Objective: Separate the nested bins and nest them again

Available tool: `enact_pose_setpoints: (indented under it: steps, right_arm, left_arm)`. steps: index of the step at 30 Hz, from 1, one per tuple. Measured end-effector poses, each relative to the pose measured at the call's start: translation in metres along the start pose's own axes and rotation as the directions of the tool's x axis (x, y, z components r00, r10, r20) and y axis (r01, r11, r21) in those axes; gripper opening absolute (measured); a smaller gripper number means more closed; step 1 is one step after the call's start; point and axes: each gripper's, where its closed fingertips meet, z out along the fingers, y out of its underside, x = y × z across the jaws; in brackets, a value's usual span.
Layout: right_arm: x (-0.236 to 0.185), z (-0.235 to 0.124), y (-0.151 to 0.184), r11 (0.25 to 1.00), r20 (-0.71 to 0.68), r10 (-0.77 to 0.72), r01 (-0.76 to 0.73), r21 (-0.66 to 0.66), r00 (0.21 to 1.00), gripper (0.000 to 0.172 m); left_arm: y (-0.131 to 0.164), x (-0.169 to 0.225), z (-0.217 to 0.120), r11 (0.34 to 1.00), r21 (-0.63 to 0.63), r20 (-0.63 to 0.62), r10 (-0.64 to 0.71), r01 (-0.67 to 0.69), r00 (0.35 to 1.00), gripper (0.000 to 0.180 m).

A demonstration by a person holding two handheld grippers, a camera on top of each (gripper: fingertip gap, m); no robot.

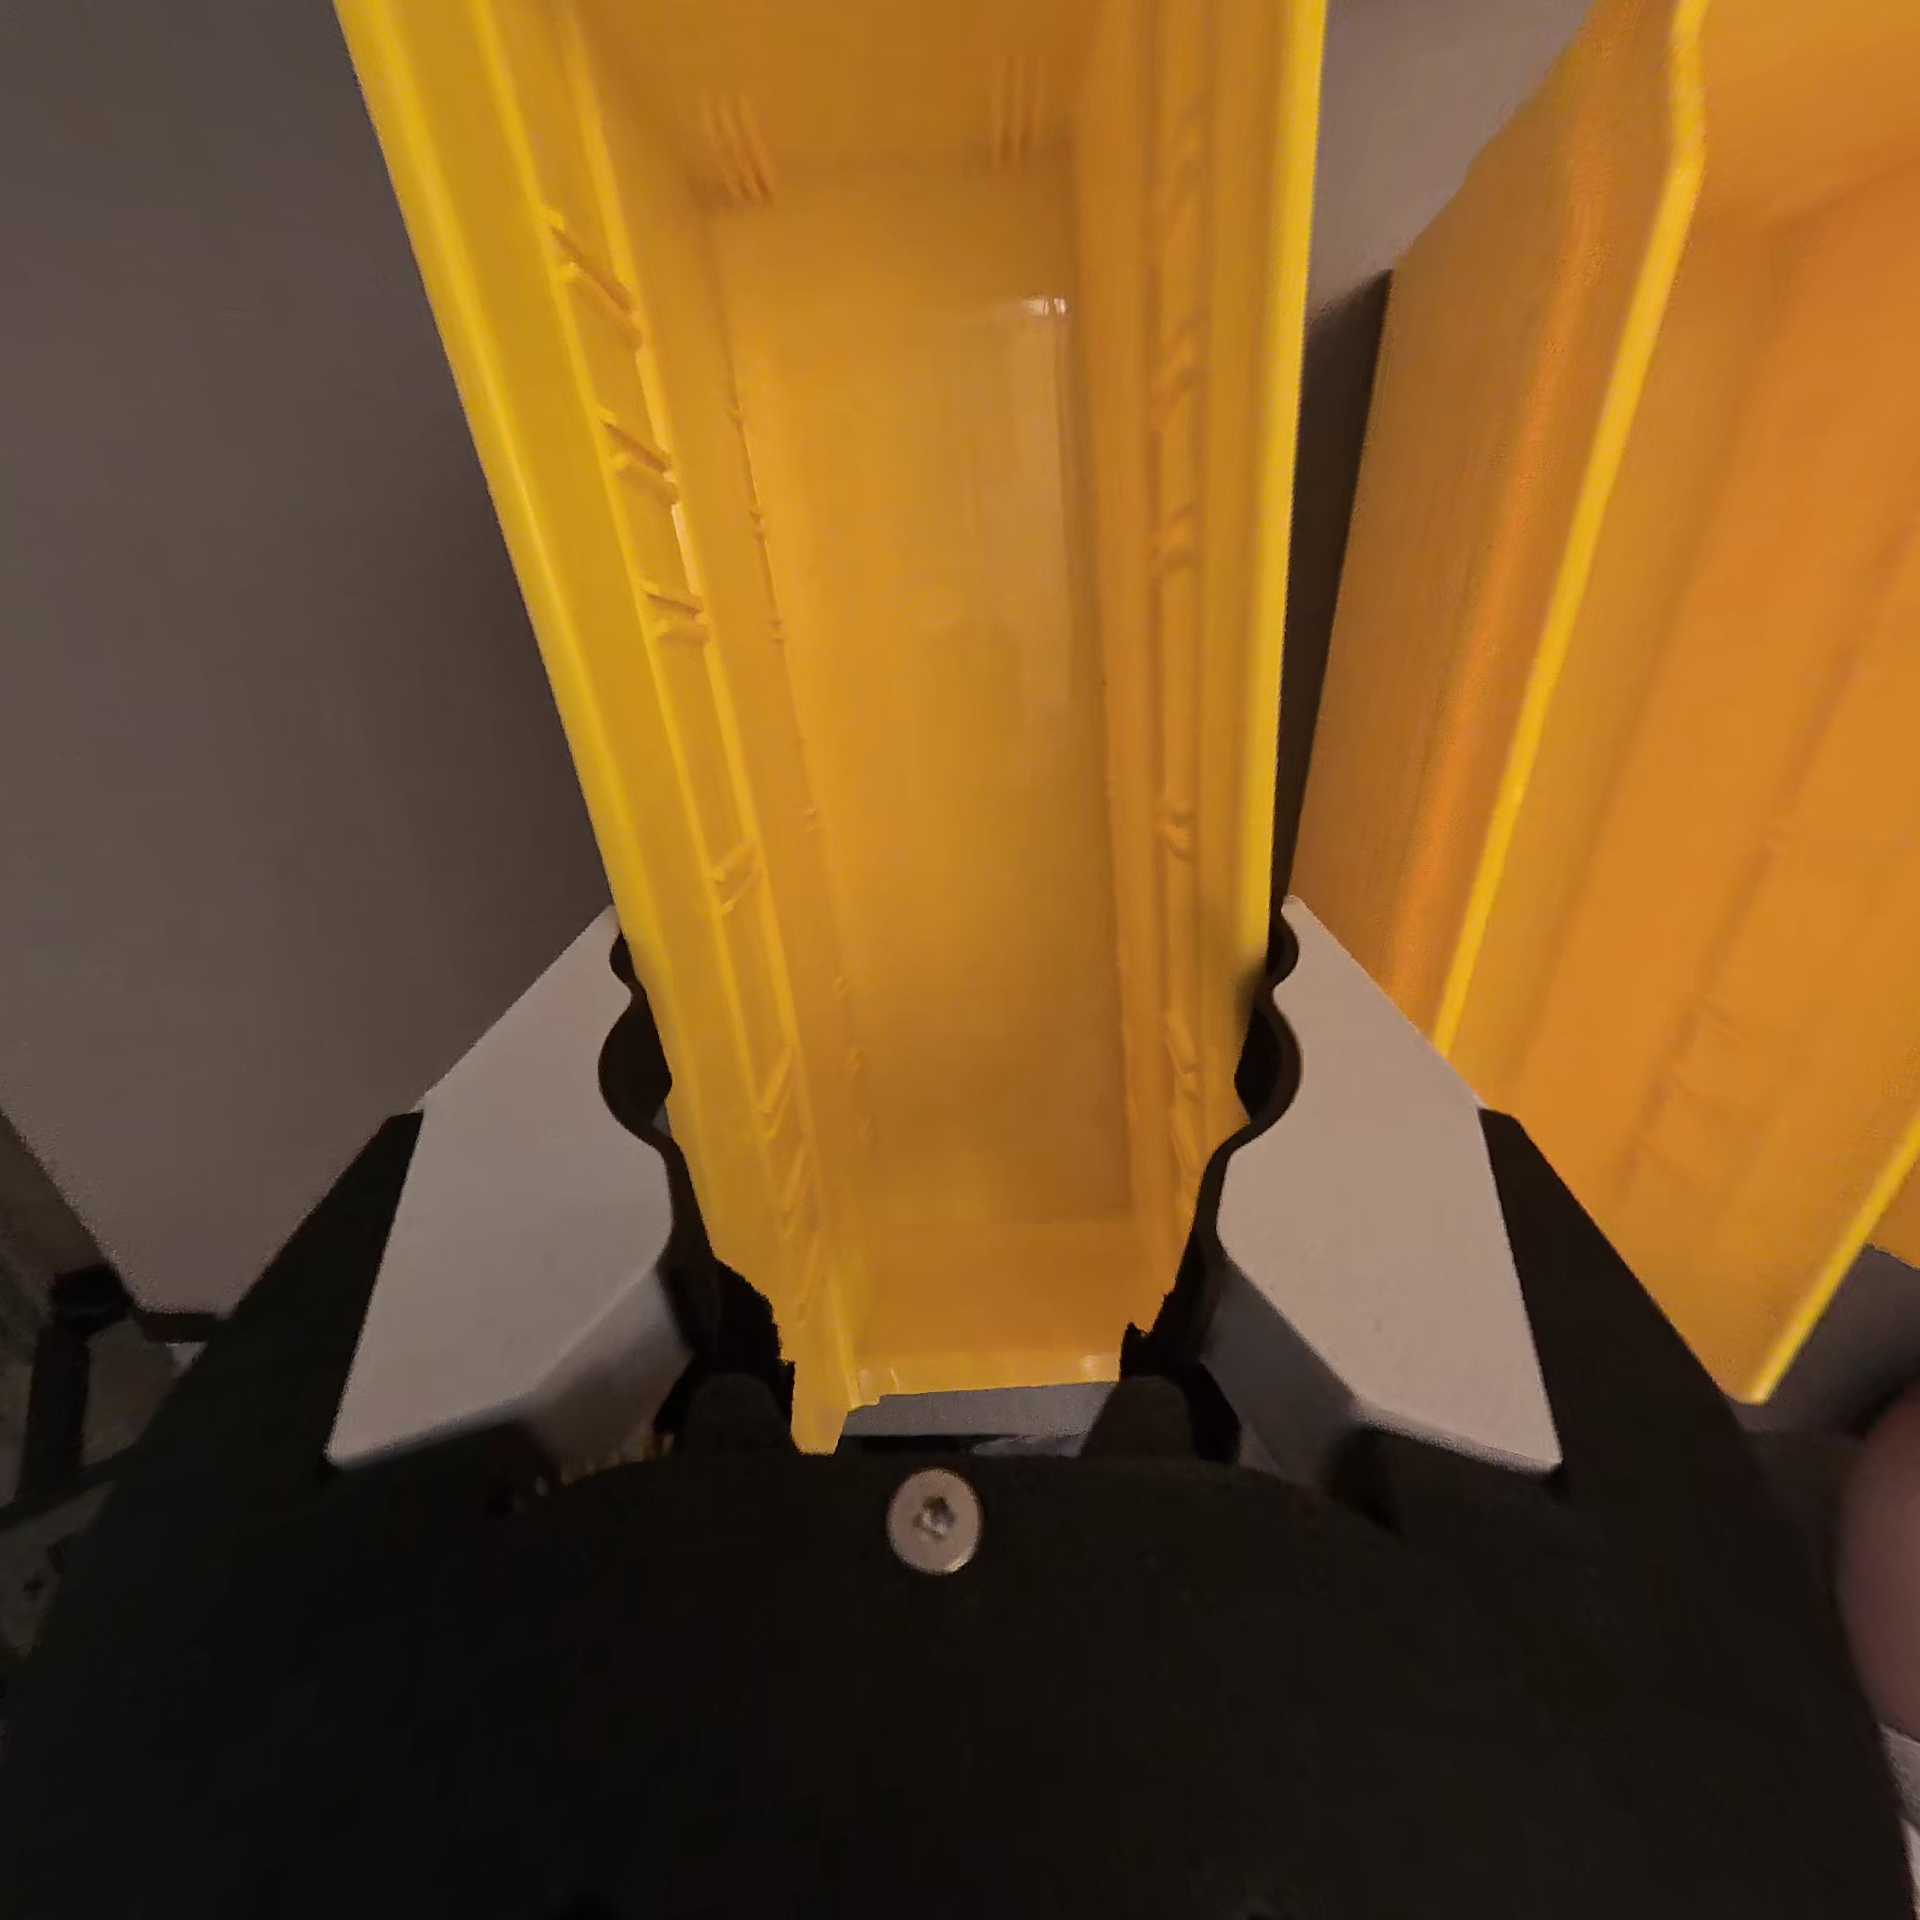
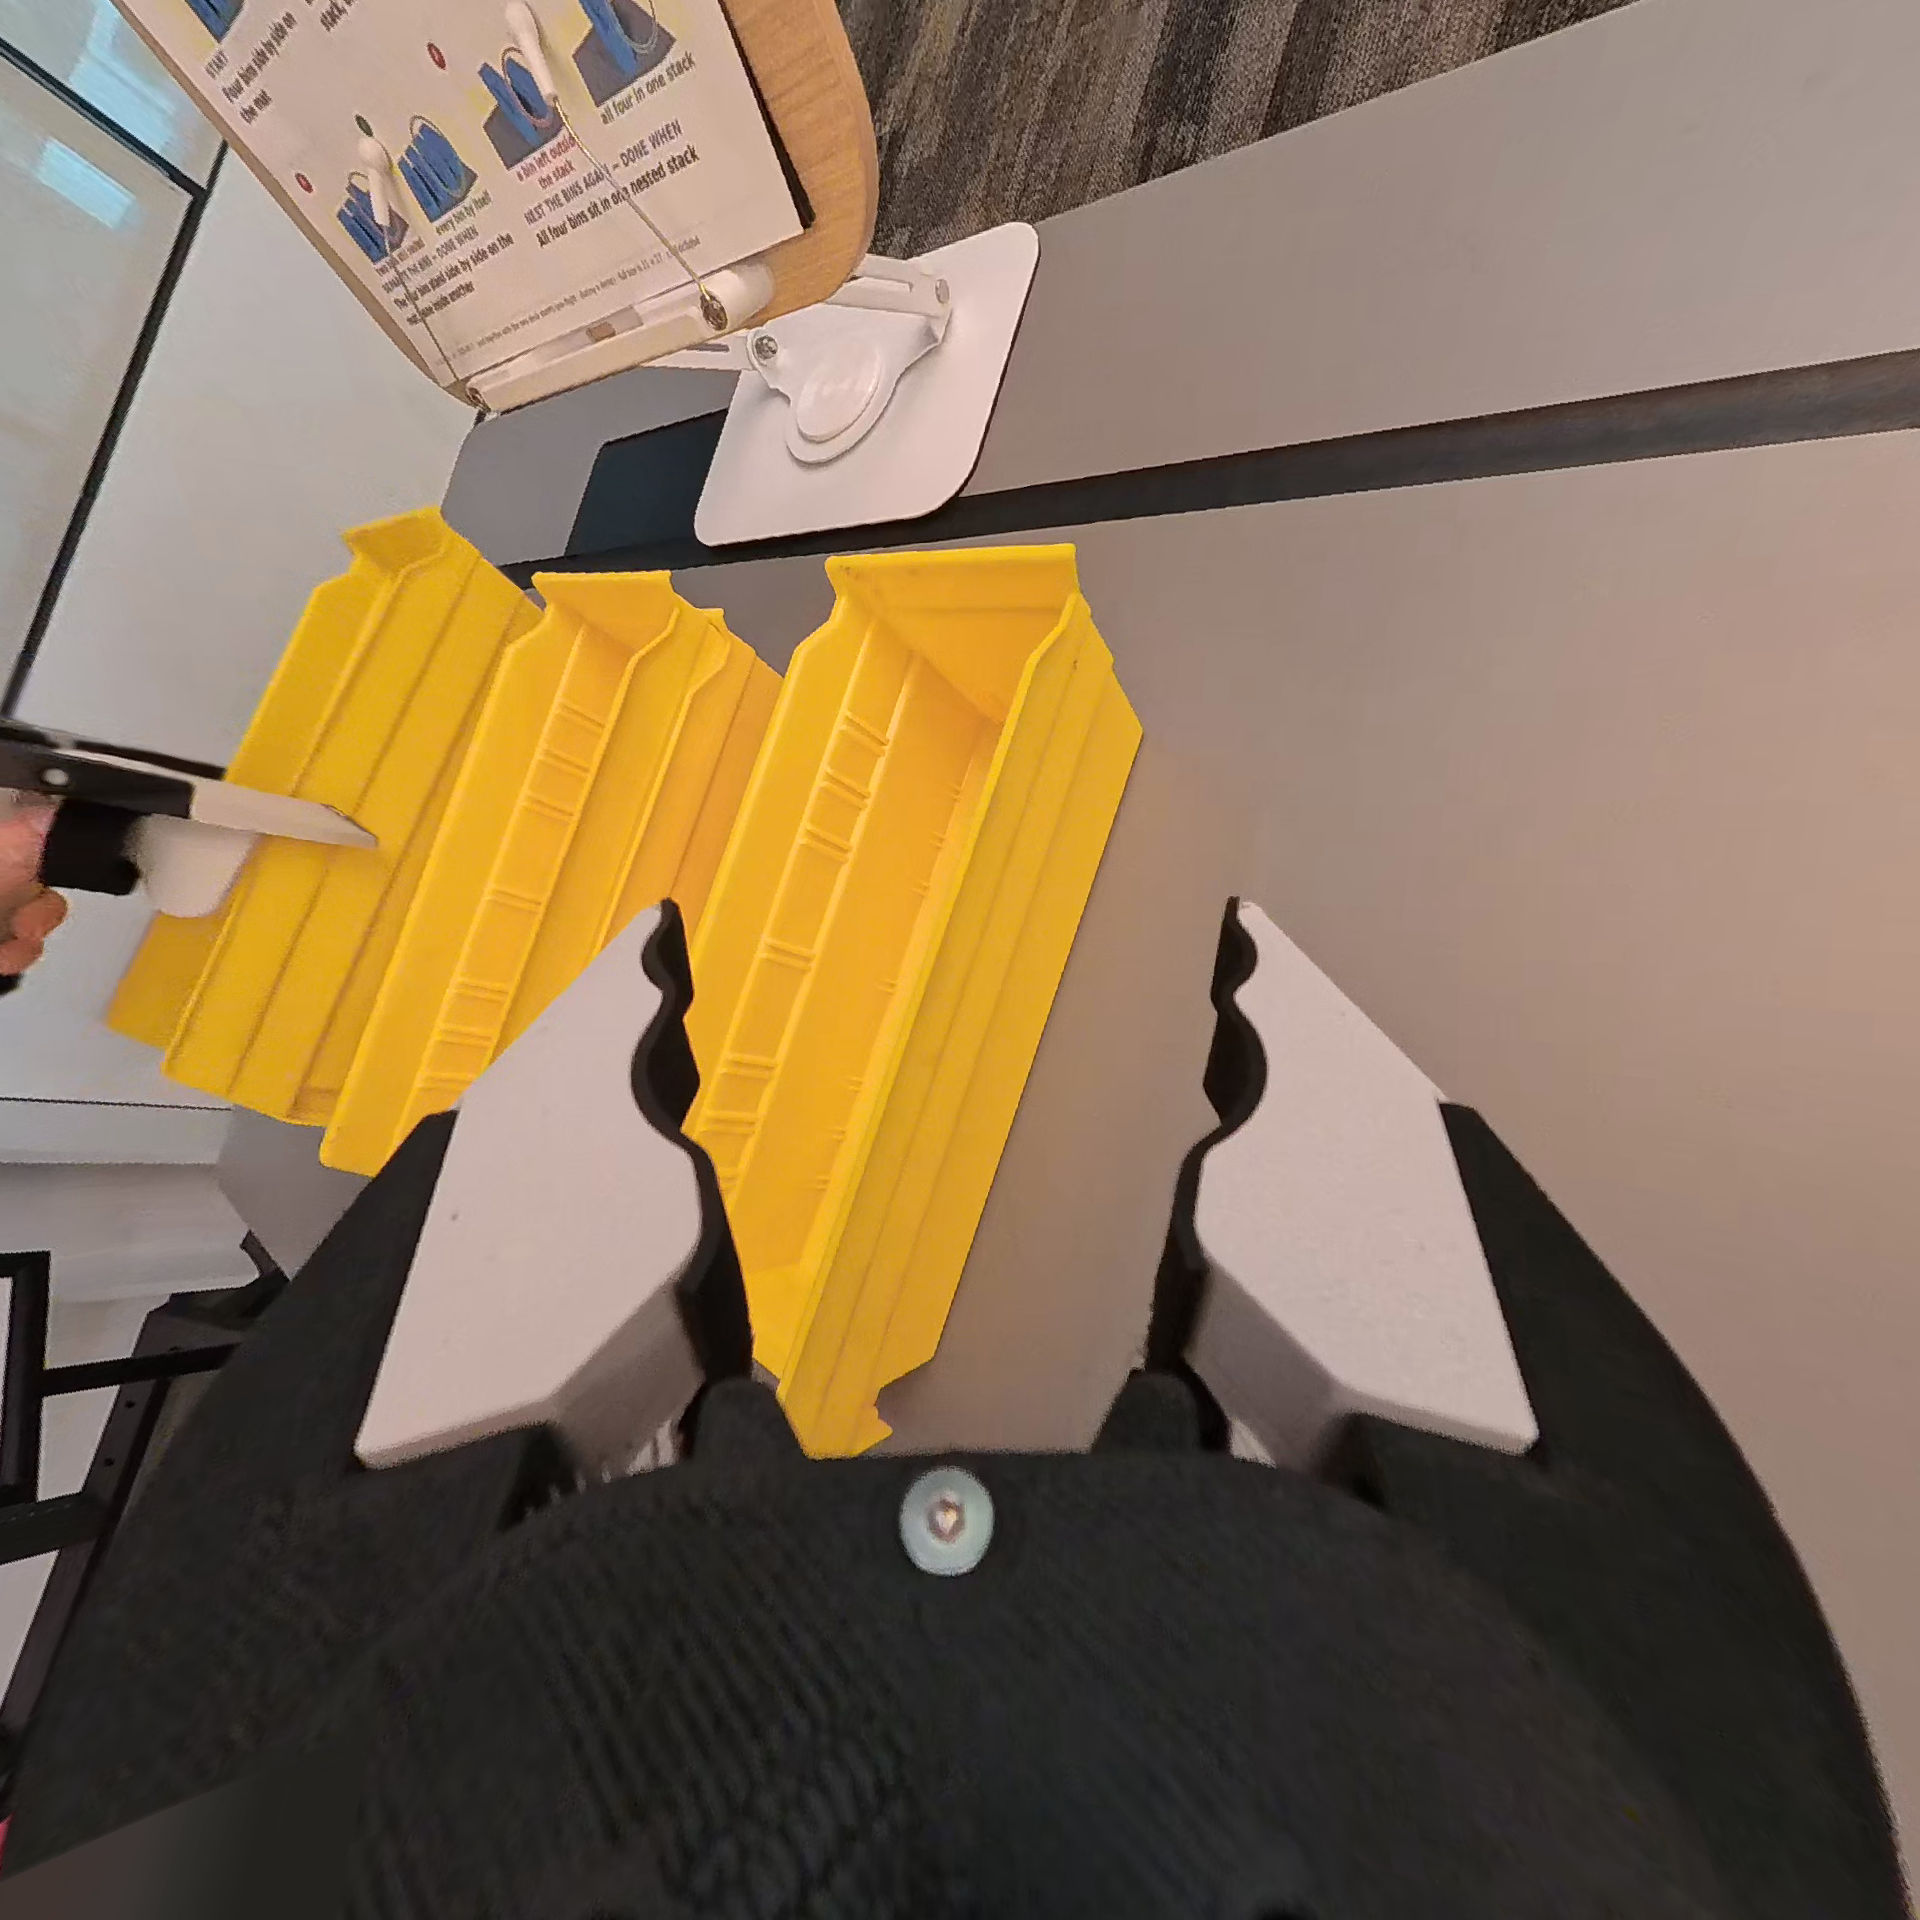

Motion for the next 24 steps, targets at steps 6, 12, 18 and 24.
enact_pose_setpoints:
  steps: [6, 12, 18, 24]
  right_arm:
    - [0.001, 0.000, 0.000, 1.000, 0.002, 0.005, -0.005, 0.001, 1.000, 0.101]
    - [0.004, 0.002, 0.001, 1.000, -0.002, 0.012, -0.013, -0.007, 1.000, 0.101]
    - [0.004, 0.005, 0.003, 1.000, -0.004, 0.011, -0.011, -0.020, 1.000, 0.101]
    - [0.005, 0.007, 0.002, 1.000, -0.005, 0.014, -0.014, -0.020, 1.000, 0.101]
  left_arm:
    - [0.015, -0.004, 0.033, 1.000, -0.028, -0.019, 0.002, -0.002, 1.000, 0.113]
    - [0.026, -0.004, 0.060, 0.999, -0.043, -0.034, -0.014, 0.012, 0.999, 0.116]
    - [0.034, -0.006, 0.067, 0.997, -0.081, -0.023, 0.003, -0.005, 1.000, 0.127]
    - [0.021, -0.008, 0.031, 0.999, 0.030, -0.029, 0.029, -0.028, 0.999, 0.105]
